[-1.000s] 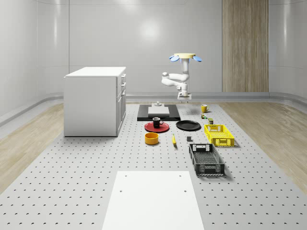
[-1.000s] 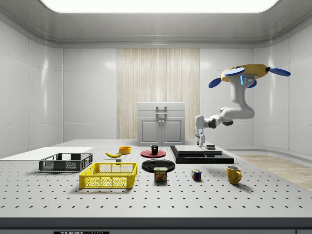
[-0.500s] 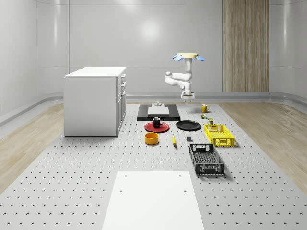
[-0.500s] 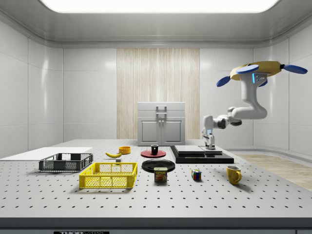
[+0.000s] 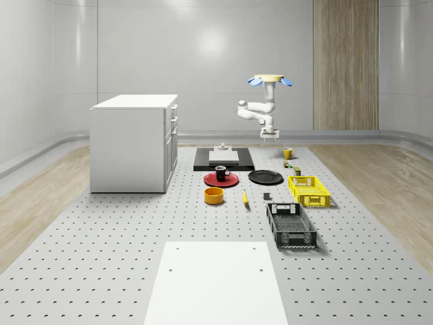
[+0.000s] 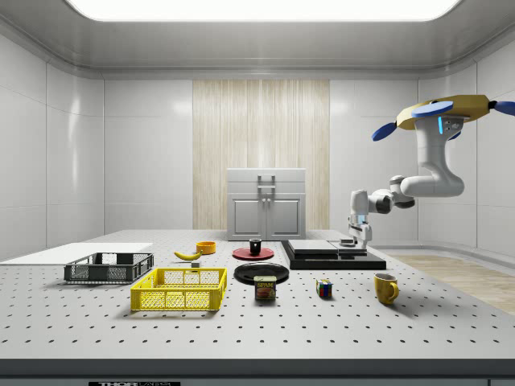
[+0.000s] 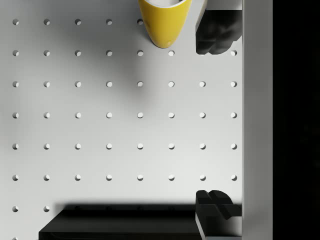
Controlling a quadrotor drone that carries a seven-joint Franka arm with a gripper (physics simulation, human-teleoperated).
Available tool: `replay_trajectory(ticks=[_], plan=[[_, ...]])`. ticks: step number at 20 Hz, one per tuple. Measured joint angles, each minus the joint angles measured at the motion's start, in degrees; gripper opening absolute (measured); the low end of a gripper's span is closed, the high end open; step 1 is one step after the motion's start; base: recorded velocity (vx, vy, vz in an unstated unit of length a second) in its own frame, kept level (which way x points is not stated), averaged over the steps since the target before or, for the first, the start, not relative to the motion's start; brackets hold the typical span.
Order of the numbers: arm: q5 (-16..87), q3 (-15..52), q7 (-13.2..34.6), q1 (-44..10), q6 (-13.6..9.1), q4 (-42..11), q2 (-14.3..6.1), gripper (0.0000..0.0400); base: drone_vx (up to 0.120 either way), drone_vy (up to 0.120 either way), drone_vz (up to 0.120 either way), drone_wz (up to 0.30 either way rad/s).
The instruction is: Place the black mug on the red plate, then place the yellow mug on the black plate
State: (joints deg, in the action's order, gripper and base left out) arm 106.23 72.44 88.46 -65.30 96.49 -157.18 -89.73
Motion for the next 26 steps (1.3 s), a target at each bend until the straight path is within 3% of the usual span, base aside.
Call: replay_trajectory(ticks=[7, 11, 17, 26], plan=[[-0.02, 0.00, 0.01, -0.02, 0.04, 0.00, -0.05, 0.0400, -0.114, 0.120, 0.000, 0.000], [-0.03, 0.00, 0.01, -0.02, 0.06, 0.00, -0.07, 0.0400, 0.000, 0.120, -0.010, 0.000], [-0.04, 0.00, 0.02, -0.03, 0.09, 0.01, -0.10, 0.0400, 0.000, 0.120, -0.120, 0.000], [-0.06, 0.01, 0.03, -0.05, 0.13, 0.01, -0.14, 0.0400, 0.049, 0.120, 0.000, 0.000]])
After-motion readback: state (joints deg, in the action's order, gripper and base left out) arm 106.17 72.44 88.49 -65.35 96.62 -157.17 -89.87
